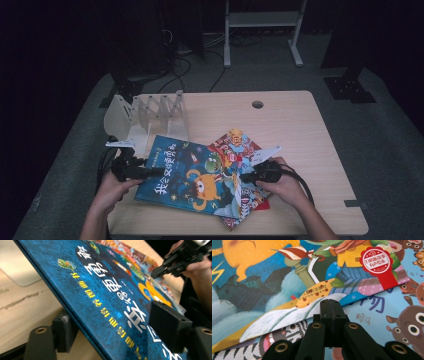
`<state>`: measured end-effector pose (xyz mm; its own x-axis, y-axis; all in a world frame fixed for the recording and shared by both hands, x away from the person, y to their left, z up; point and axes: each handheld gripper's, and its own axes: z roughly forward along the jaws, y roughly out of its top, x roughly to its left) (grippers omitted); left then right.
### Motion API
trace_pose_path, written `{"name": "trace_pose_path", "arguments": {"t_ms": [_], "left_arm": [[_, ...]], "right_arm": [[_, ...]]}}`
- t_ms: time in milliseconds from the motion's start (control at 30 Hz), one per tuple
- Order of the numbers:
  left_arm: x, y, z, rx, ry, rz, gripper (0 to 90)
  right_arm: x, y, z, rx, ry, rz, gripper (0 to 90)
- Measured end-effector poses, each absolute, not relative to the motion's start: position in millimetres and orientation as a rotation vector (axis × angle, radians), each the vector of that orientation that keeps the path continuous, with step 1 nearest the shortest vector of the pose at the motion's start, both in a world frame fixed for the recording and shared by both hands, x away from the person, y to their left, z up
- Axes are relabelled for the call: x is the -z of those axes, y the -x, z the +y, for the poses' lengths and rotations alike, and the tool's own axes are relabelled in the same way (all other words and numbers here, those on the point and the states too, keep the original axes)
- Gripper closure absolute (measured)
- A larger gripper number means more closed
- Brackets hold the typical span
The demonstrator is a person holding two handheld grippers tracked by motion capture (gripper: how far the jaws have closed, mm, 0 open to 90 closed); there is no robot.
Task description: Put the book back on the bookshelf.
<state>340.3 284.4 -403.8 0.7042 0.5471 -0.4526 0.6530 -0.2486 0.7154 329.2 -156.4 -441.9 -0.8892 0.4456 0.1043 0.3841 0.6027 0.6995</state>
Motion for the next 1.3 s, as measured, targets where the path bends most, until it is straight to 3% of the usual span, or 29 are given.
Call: {"name": "trace_pose_path", "arguments": {"t_ms": [133,400,1300], "left_arm": [[389.0,-341.7,286.4,0.113,-1.919,0.893,38.1],[352.5,-354.6,280.0,0.093,-1.931,0.875,47.9],[251.1,-406.5,235.6,0.122,-2.159,0.849,67.4]], "right_arm": [[441.2,-328.6,-154.2,-1.164,-0.702,2.755,89.2],[441.0,-327.6,-147.0,-1.18,-0.683,2.788,89.2],[438.7,-329.7,-108.1,-1.215,-0.639,2.81,89.3]]}}
